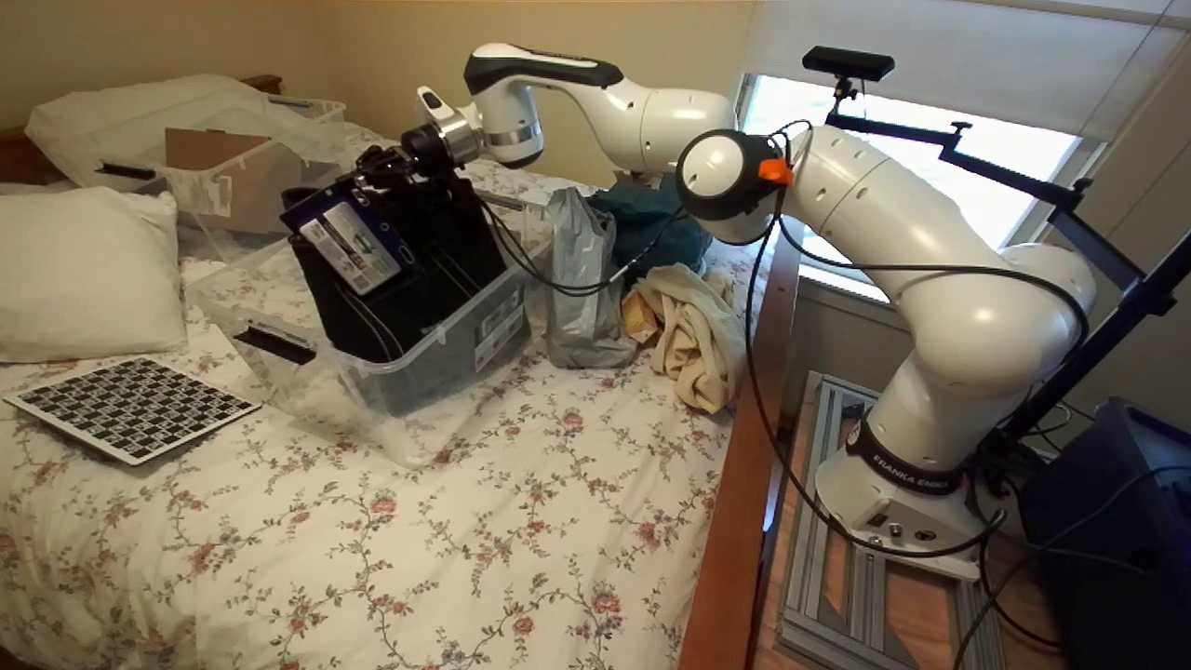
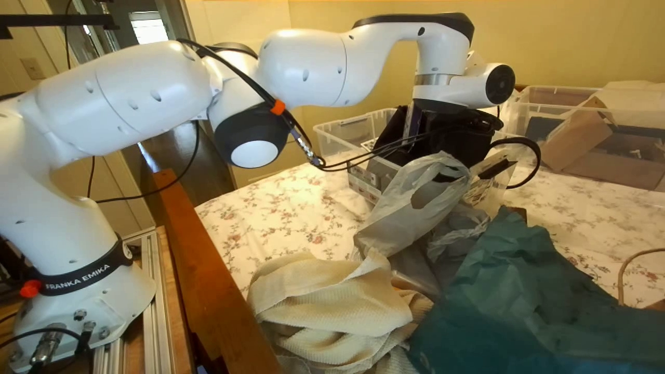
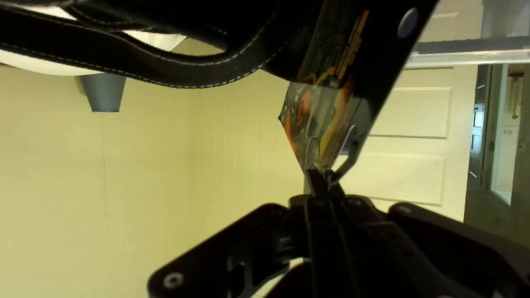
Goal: Put the black object in the storage box
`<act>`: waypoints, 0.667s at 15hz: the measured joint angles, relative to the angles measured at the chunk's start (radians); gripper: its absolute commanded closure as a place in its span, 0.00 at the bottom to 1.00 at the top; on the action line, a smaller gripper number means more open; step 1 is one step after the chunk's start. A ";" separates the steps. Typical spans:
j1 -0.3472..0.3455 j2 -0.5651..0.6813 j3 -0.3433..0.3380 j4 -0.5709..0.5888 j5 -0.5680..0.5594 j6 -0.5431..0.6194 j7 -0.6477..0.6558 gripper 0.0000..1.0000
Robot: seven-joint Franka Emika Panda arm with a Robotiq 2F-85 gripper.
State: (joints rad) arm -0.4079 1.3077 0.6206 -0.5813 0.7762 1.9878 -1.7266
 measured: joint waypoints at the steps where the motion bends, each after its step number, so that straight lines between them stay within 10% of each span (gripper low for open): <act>1: 0.000 0.000 0.000 0.000 0.000 0.017 -0.033 1.00; 3: 0.002 0.003 -0.001 0.000 0.000 0.054 -0.103 0.92; 4: 0.003 0.006 -0.001 0.000 0.000 0.073 -0.136 0.72; 10: 0.020 0.016 -0.011 -0.003 0.000 0.146 -0.213 1.00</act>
State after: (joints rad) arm -0.3878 1.3236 0.6093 -0.5842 0.7762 2.1343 -1.9399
